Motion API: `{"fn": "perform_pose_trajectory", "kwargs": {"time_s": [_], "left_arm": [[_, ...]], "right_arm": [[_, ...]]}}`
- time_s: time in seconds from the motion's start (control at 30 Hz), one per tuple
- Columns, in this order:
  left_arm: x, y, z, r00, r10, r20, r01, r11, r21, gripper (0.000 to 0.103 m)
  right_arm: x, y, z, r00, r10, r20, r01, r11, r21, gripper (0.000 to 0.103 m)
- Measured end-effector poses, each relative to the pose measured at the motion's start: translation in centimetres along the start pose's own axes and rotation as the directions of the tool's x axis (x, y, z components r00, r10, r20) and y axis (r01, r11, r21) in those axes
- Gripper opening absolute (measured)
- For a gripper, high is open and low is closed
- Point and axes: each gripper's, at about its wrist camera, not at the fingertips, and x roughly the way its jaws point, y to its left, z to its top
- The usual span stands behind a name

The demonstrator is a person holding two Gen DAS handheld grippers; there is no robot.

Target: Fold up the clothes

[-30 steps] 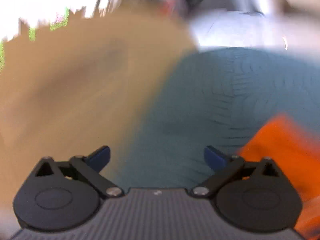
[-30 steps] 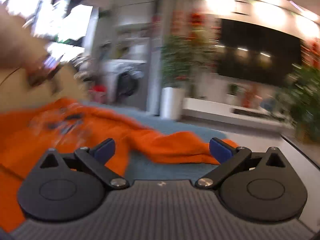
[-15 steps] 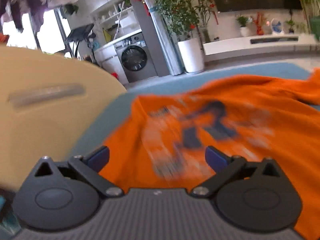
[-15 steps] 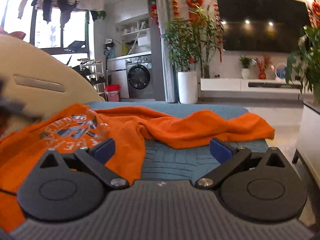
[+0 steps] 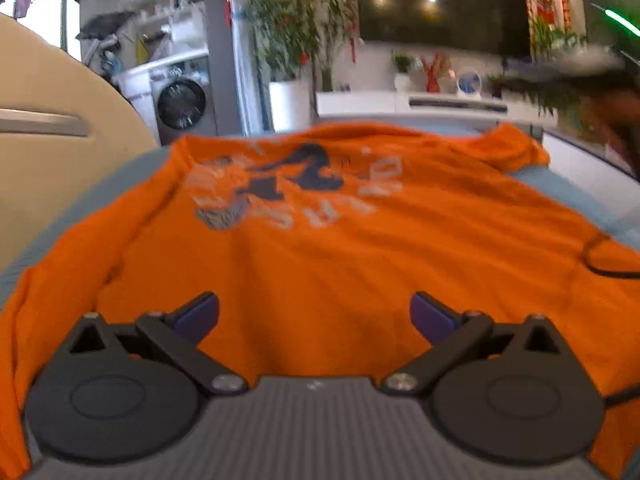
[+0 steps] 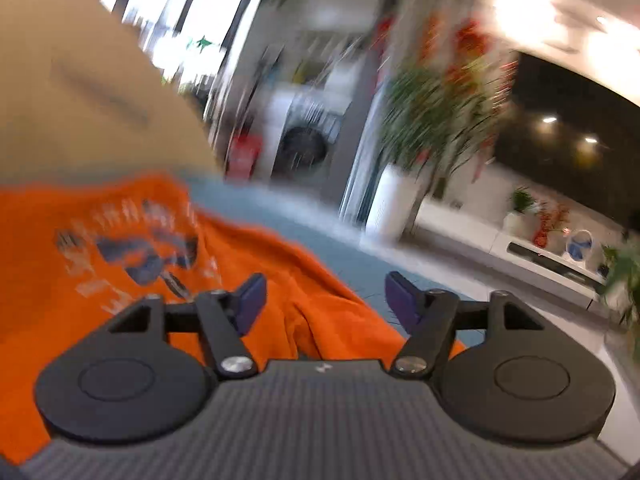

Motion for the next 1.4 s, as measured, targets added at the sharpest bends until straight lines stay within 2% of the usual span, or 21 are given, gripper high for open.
{"fn": "perform_pose_trajectory", "kwargs": {"time_s": [0.07,0.2,0.3,0.43,0.47,0.5,0.53,0.63,0.73,0.77,0.8,0.83,0.87,0.93,1.0,1.1,1.17,1.23,1.27,1.33,1.4], "left_arm": [[0.2,0.0,-0.8,1.0,-0.015,-0.018,0.015,1.0,0.013,0.103],[1.0,1.3,-1.9,0.996,-0.063,-0.065,0.059,0.997,-0.056,0.103],[0.9,1.6,-2.1,0.996,-0.068,-0.062,0.063,0.995,-0.075,0.103],[0.9,1.3,-2.5,0.997,-0.06,-0.056,0.055,0.996,-0.072,0.103],[0.8,1.3,-2.6,0.997,-0.06,-0.056,0.056,0.996,-0.073,0.103],[0.7,1.3,-2.6,0.997,-0.06,-0.056,0.056,0.996,-0.075,0.103],[0.6,1.3,-2.7,0.997,-0.06,-0.056,0.056,0.996,-0.075,0.103],[0.5,1.2,-2.9,0.997,-0.051,-0.057,0.047,0.996,-0.071,0.103],[0.4,1.2,-3.0,0.997,-0.048,-0.059,0.044,0.997,-0.07,0.103],[0.4,1.2,-3.0,0.997,-0.049,-0.06,0.044,0.997,-0.07,0.103],[0.3,1.3,-3.1,0.997,-0.049,-0.06,0.045,0.997,-0.07,0.103],[0.3,1.3,-3.1,0.997,-0.049,-0.061,0.044,0.997,-0.07,0.103],[0.2,1.4,-3.1,0.997,-0.049,-0.062,0.044,0.997,-0.07,0.103],[0.2,1.4,-3.0,0.997,-0.048,-0.064,0.043,0.997,-0.069,0.103],[0.2,1.5,-2.9,0.997,-0.045,-0.066,0.041,0.997,-0.066,0.103],[0.1,1.5,-2.8,0.997,-0.045,-0.068,0.041,0.997,-0.065,0.103],[0.1,1.6,-2.8,0.996,-0.046,-0.07,0.041,0.997,-0.066,0.103],[0.1,1.6,-2.7,0.996,-0.045,-0.072,0.04,0.997,-0.064,0.103],[0.1,1.6,-2.7,0.996,-0.044,-0.072,0.04,0.997,-0.063,0.103],[0.2,1.6,-2.7,0.996,-0.041,-0.073,0.037,0.997,-0.061,0.103],[0.2,1.5,-2.7,0.997,-0.038,-0.073,0.034,0.998,-0.058,0.103]], "right_arm": [[6.5,0.2,3.2,0.996,0.067,-0.052,-0.072,0.993,-0.094,0.059],[19.1,0.5,7.6,0.981,0.084,-0.177,-0.126,0.962,-0.242,0.06],[25.6,1.3,8.9,0.954,0.105,-0.281,-0.183,0.946,-0.267,0.06],[30.8,2.0,8.7,0.916,0.042,-0.399,-0.17,0.941,-0.292,0.057],[31.4,1.8,8.7,0.909,0.04,-0.415,-0.169,0.946,-0.278,0.046],[32.1,1.5,8.9,0.902,0.041,-0.43,-0.164,0.953,-0.254,0.003],[32.8,1.2,9.2,0.903,0.005,-0.431,-0.122,0.962,-0.245,0.008],[34.2,0.2,9.7,0.916,-0.147,-0.374,0.059,0.97,-0.237,0.009],[35.5,0.4,7.9,0.885,-0.147,-0.441,0.037,0.968,-0.249,0.018],[35.0,0.2,8.0,0.896,-0.151,-0.418,0.053,0.97,-0.237,0.023],[34.5,-0.2,8.2,0.904,-0.144,-0.402,0.06,0.975,-0.214,0.046],[33.4,-1.1,8.8,0.921,-0.107,-0.375,0.051,0.986,-0.157,0.083],[31.6,-2.4,9.6,0.946,-0.052,-0.319,0.029,0.997,-0.075,0.1],[27.4,-4.9,11.0,0.982,0.035,-0.187,-0.025,0.998,0.056,0.103],[22.9,-7.5,11.9,0.993,0.087,-0.078,-0.074,0.985,0.157,0.103],[15.5,-10.6,11.4,0.998,0.056,0.02,-0.058,0.988,0.14,0.103],[11.6,-11.5,10.0,1.0,0.001,-0.007,-0.001,1.0,0.016,0.103],[7.4,-12.2,7.1,0.992,-0.102,-0.077,0.085,0.977,-0.195,0.103],[6.3,-12.6,5.8,0.985,-0.139,-0.103,0.11,0.962,-0.25,0.103],[3.9,-13.6,2.6,0.963,-0.215,-0.16,0.146,0.921,-0.362,0.103],[1.2,-15.3,-2.6,0.925,-0.292,-0.243,0.146,0.864,-0.482,0.103]]}}
